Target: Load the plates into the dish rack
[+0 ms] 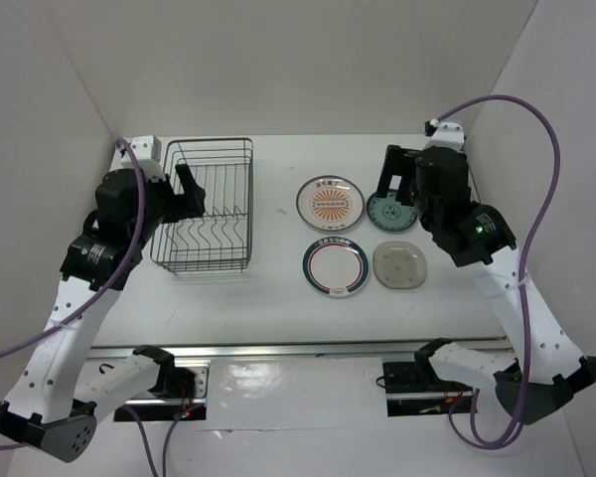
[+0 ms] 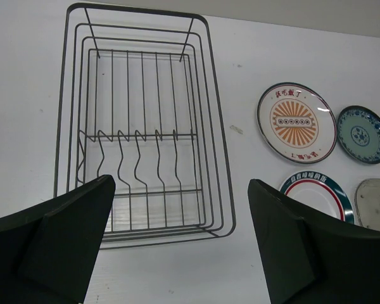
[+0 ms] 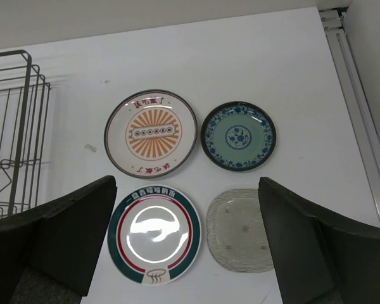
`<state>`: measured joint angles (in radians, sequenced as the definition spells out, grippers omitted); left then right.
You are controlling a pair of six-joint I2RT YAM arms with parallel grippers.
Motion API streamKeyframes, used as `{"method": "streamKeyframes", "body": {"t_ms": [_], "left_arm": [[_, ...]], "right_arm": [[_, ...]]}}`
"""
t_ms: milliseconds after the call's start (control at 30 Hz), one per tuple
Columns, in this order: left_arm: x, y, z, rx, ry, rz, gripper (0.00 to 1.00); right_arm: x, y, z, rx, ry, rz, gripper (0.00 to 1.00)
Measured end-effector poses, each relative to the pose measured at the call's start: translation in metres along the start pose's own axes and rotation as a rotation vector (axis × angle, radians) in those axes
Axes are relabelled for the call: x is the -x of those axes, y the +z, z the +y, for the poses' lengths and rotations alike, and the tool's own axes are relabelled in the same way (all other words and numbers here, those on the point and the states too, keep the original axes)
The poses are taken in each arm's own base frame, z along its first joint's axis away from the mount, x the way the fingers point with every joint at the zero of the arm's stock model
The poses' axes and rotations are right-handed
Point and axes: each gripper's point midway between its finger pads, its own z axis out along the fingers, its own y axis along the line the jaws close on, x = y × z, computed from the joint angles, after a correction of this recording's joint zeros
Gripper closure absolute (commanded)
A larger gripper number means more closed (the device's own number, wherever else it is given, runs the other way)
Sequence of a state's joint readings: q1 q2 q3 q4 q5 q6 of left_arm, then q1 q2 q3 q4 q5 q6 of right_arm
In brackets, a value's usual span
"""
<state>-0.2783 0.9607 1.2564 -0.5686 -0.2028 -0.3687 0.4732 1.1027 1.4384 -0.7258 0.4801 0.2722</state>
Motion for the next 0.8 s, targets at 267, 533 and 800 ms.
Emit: {"method": "streamKeyframes", "body": {"t_ms": [267, 533, 800], "left_arm": [[-0.002, 0.001, -0.001, -0.003, 0.003, 0.008, 0.0], [-0.005, 0.001, -0.005, -0.025, 0.008, 0.022, 0.0], [-0.008, 0.004, -0.009, -0.041, 0.01, 0.038, 0.0]], "right_arm": [[-0.001, -0.005, -0.003, -0.001, 0.025, -0.017, 0.0], [-0.125, -0.009, -0.003, 0.157, 0.136, 0.086, 0.0], [-0.216, -0.02, -0.005, 0.251, 0.237, 0.208, 0.05]]}}
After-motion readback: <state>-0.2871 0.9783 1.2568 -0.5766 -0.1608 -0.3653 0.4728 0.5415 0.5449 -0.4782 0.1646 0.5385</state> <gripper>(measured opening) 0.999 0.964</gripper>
